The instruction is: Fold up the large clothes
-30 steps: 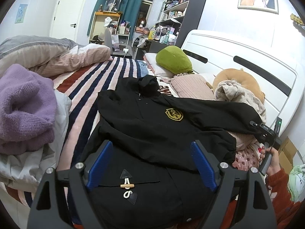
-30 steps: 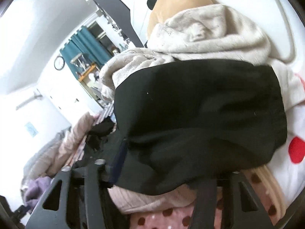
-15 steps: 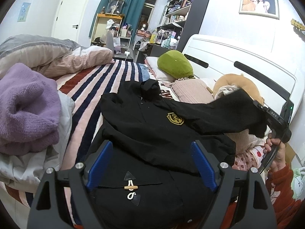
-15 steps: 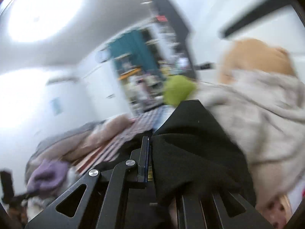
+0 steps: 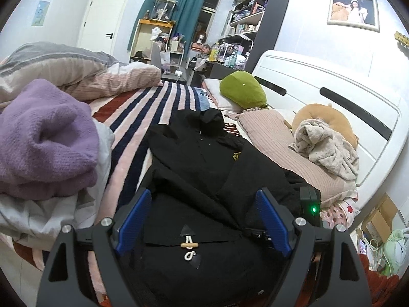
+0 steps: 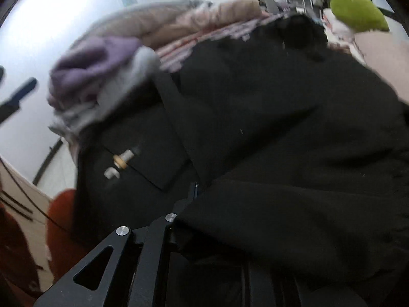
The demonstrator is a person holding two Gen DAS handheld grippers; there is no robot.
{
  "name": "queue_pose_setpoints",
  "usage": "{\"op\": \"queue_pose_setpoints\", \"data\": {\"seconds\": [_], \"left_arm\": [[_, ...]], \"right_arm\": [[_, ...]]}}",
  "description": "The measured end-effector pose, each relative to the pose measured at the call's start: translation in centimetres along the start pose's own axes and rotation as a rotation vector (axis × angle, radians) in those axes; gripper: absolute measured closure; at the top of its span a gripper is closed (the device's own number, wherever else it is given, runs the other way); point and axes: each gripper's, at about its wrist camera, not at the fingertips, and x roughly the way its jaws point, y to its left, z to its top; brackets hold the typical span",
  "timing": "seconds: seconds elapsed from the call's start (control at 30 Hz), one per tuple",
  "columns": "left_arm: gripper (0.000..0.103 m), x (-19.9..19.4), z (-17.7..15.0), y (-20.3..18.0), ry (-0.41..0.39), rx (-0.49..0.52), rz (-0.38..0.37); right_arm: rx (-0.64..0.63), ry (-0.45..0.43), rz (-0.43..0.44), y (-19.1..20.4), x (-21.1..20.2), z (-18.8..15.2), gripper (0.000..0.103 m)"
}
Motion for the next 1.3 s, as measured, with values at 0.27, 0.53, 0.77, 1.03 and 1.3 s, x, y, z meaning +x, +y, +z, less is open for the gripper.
{"op": "queue_pose_setpoints", "data": {"seconds": [0.27,0.53,0.77,1.03,1.3], "left_arm": [[0.021,0.2,0.0,0.1,0.002,-0.003,-0.005],[0.021,0.6,0.0,-1.0,0.011,0.011,-0.014],[0.021,0.5,0.0,-1.2,0.01,0.01,-0.018],[0.021,-0.9,-0.7,0.7,-0.005,-0.016,0.018],[0.021,-3.0,-2.6,3.6,0.007,-0.059,0.084]], "right_arm": [[0.053,-0.188,0.017,-1.2,-8.7,-0.4,0.046],[0.162,-0.256,-0.041,-4.4,-12.3,-1.6,0.045],[0.311,-0.245,0.1,-5.7,-9.6,-1.4,0.027],[0.098,-0.322,0.145,0.6,-8.0,2.1,0.101],[-0.202,0.042,0.244,11.0,2.2,0.2,0.089]]}}
